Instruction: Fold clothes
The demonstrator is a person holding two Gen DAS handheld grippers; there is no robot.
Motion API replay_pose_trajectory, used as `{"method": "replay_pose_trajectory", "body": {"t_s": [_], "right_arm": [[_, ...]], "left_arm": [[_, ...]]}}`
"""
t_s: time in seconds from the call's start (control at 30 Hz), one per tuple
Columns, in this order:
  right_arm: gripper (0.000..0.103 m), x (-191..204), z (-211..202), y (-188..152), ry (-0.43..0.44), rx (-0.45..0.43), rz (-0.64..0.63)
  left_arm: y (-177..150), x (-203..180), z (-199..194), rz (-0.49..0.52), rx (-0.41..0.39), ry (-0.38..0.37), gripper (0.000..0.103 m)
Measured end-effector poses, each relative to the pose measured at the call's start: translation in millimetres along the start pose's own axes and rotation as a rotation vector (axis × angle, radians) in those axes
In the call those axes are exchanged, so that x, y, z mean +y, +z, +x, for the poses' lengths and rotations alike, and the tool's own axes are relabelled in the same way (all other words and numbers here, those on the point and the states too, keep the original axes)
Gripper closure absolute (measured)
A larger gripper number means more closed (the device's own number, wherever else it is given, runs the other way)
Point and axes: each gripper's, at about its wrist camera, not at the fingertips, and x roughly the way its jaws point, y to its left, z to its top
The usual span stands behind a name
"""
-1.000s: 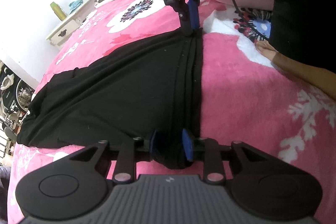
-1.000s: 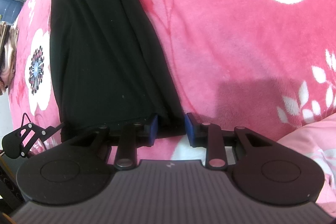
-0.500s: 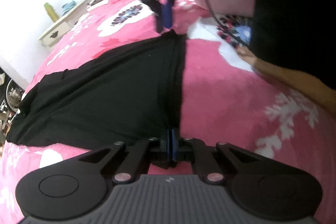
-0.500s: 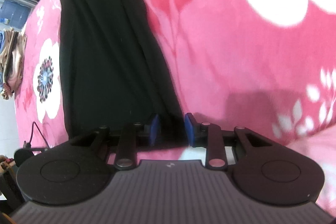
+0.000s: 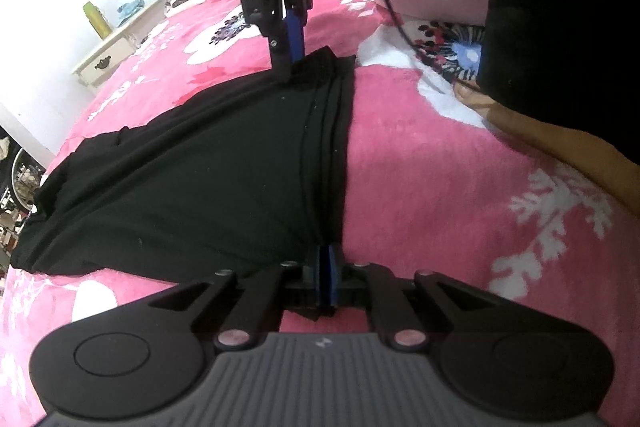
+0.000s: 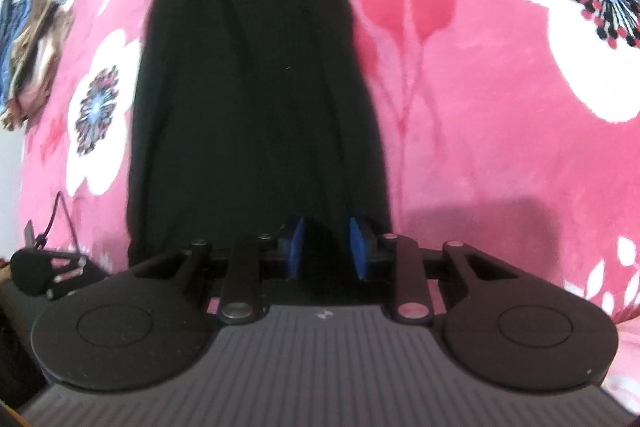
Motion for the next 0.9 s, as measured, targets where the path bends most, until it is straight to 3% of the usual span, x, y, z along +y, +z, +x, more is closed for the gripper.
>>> {"method": "replay_pose_trajectory", "body": {"t_s": [0.13, 0.23, 0.27, 0.33, 0.4, 0.53, 0.7, 0.9], "right_arm": [[0.077, -7, 2, 3, -0.023, -0.008, 0.04], [0.078, -14, 7, 1, 0.018, 0.016, 0.075], [0.079, -14, 8, -1, 0.033, 0.028, 0.077], [0.096, -11, 7, -5, 0.027, 0.038, 0.061], [0.101, -10, 2, -8, 0.004, 0.032, 0.055], [0.102, -12, -9, -14, -0.045, 0.019, 0.057], [0.103, -14, -17, -20, -0.07, 0.033, 0.064], [0.103, -19, -19, -21, -0.091, 0.043, 0.073]], "left_arm": [[-1, 0, 1, -0.002, 0.004, 0.015, 0.085], [-1, 1, 3, 0.001, 0.006, 0.02, 0.083], [-1, 1, 3, -0.001, 0.006, 0.019, 0.083], [-2, 2, 2, -0.007, 0.002, 0.018, 0.083], [-2, 3, 1, -0.018, -0.002, 0.011, 0.086], [-3, 7, -1, -0.038, 0.0, 0.002, 0.089], [-1, 6, 1, -0.025, 0.007, 0.007, 0.083], [2, 10, 2, -0.033, 0.003, -0.005, 0.083]]}}
